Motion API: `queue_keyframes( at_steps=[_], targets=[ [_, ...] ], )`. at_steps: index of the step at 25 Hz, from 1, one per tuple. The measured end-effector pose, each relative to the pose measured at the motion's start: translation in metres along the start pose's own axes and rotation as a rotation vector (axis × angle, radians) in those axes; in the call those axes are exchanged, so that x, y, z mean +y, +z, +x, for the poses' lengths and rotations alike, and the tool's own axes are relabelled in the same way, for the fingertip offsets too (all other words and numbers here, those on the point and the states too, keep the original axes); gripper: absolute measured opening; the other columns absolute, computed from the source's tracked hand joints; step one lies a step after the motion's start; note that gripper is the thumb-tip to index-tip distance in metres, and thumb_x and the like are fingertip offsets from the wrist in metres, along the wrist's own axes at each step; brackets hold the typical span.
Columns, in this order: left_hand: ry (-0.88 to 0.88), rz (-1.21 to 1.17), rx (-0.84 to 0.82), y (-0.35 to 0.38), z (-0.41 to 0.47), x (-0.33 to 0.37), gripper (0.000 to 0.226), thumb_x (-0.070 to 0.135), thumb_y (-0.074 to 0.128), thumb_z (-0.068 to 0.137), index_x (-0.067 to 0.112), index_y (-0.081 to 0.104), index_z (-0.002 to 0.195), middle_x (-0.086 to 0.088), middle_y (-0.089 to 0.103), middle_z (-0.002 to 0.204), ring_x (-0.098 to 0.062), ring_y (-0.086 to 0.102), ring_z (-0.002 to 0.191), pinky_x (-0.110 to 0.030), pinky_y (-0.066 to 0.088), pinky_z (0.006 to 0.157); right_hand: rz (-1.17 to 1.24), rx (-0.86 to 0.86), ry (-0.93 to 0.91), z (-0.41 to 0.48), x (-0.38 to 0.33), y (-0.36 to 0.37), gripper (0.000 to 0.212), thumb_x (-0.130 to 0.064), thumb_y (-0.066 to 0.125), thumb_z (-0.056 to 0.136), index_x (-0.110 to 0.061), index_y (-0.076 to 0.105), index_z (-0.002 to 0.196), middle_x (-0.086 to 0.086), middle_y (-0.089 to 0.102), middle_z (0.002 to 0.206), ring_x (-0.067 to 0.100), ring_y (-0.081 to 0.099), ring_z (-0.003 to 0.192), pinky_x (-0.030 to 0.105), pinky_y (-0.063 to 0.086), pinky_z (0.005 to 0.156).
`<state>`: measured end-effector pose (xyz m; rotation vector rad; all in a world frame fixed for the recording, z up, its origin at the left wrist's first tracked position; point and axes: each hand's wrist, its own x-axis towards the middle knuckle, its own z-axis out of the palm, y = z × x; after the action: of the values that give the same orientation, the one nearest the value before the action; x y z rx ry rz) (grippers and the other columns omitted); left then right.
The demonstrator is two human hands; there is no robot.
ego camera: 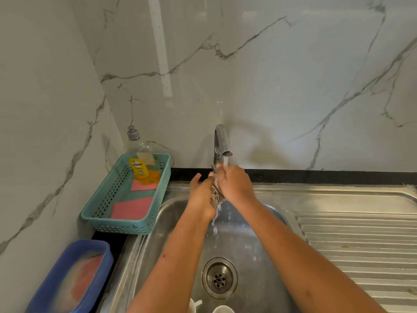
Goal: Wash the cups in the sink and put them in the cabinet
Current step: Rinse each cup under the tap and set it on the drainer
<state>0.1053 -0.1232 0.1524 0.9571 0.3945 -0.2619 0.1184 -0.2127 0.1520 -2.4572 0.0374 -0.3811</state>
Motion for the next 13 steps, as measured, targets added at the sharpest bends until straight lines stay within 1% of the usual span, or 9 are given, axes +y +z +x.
queue_keyframes(
  at_steps=[3, 4, 5, 6, 7, 8, 9, 10, 13],
  targets=[
    [0.175, 0.21, -0.064, -0.004, -0.01, 0.0, 0.071, 0.014, 0.059, 0.093, 0.039, 0.016, 0.144, -0.013, 0.059, 0.12, -0.023, 0.063, 0.106, -0.04, 0.05, 0.094, 0.127, -0.153, 0.32, 0.01, -0.003, -0.004, 0.042, -0.039, 0.032, 0.1, -0.009, 0.062, 0.1, 0.009, 0.064, 0.09, 0.027, 0.062, 0.083, 0.033, 0.045, 0.071],
    [0.228, 0.265, -0.086, -0.006, -0.01, 0.0, 0.073, 0.014, 0.06, 0.093, 0.042, 0.015, 0.143, -0.011, 0.061, 0.117, -0.019, 0.063, 0.105, -0.035, 0.05, 0.093, 0.198, -0.223, 0.405, 0.014, -0.004, -0.005, 0.042, -0.038, 0.032, 0.1, -0.008, 0.062, 0.103, 0.011, 0.065, 0.095, 0.027, 0.063, 0.087, 0.035, 0.047, 0.074],
    [0.271, 0.303, -0.112, -0.006, -0.012, -0.001, 0.073, 0.013, 0.06, 0.093, 0.042, 0.015, 0.142, -0.007, 0.064, 0.111, -0.015, 0.064, 0.101, -0.027, 0.051, 0.086, 0.27, -0.283, 0.473, 0.017, -0.004, -0.007, 0.04, -0.035, 0.032, 0.101, -0.008, 0.061, 0.104, 0.012, 0.065, 0.093, 0.026, 0.064, 0.083, 0.035, 0.05, 0.072],
    [0.308, 0.337, -0.143, -0.008, -0.013, -0.002, 0.071, 0.011, 0.059, 0.093, 0.042, 0.016, 0.141, -0.006, 0.067, 0.106, -0.013, 0.067, 0.095, -0.019, 0.052, 0.076, 0.341, -0.322, 0.543, 0.018, -0.004, -0.01, 0.038, -0.034, 0.031, 0.101, -0.009, 0.06, 0.104, 0.011, 0.062, 0.083, 0.021, 0.061, 0.07, 0.032, 0.05, 0.062],
    [0.343, 0.364, -0.178, -0.009, -0.015, -0.003, 0.071, 0.006, 0.058, 0.093, 0.041, 0.018, 0.14, -0.009, 0.07, 0.104, -0.014, 0.069, 0.092, -0.015, 0.052, 0.069, 0.399, -0.347, 0.611, 0.018, -0.005, -0.013, 0.039, -0.035, 0.03, 0.101, -0.01, 0.06, 0.1, 0.008, 0.055, 0.07, 0.016, 0.051, 0.056, 0.027, 0.043, 0.049],
    [0.368, 0.391, -0.211, -0.01, -0.014, -0.005, 0.071, 0.002, 0.056, 0.093, 0.04, 0.019, 0.14, -0.013, 0.071, 0.104, -0.017, 0.07, 0.094, -0.014, 0.052, 0.068, 0.449, -0.36, 0.669, 0.016, -0.004, -0.015, 0.043, -0.039, 0.028, 0.1, -0.009, 0.058, 0.096, 0.005, 0.047, 0.062, 0.012, 0.04, 0.047, 0.023, 0.034, 0.042],
    [0.383, 0.403, -0.241, -0.011, -0.015, -0.006, 0.073, -0.002, 0.055, 0.092, 0.04, 0.019, 0.141, -0.016, 0.071, 0.104, -0.019, 0.07, 0.096, -0.014, 0.052, 0.069, 0.483, -0.352, 0.683, 0.016, -0.002, -0.016, 0.047, -0.043, 0.027, 0.1, -0.008, 0.058, 0.093, 0.004, 0.043, 0.059, 0.011, 0.035, 0.045, 0.021, 0.029, 0.04],
    [0.392, 0.402, -0.249, -0.012, -0.015, -0.006, 0.075, -0.005, 0.053, 0.092, 0.04, 0.019, 0.141, -0.017, 0.071, 0.103, -0.02, 0.07, 0.096, -0.014, 0.052, 0.07, 0.512, -0.326, 0.643, 0.015, 0.001, -0.014, 0.05, -0.045, 0.028, 0.1, -0.007, 0.058, 0.091, 0.006, 0.044, 0.06, 0.012, 0.035, 0.045, 0.021, 0.029, 0.04],
    [0.373, 0.316, -0.16, -0.01, -0.012, -0.004, 0.072, -0.008, 0.048, 0.093, 0.04, 0.023, 0.14, -0.015, 0.071, 0.097, -0.014, 0.07, 0.088, -0.015, 0.052, 0.069, 0.474, -0.158, 0.319, 0.006, 0.006, -0.004, 0.05, -0.04, 0.036, 0.1, 0.0, 0.062, 0.082, 0.011, 0.052, 0.063, 0.018, 0.046, 0.053, 0.03, 0.038, 0.052]
  ],
)
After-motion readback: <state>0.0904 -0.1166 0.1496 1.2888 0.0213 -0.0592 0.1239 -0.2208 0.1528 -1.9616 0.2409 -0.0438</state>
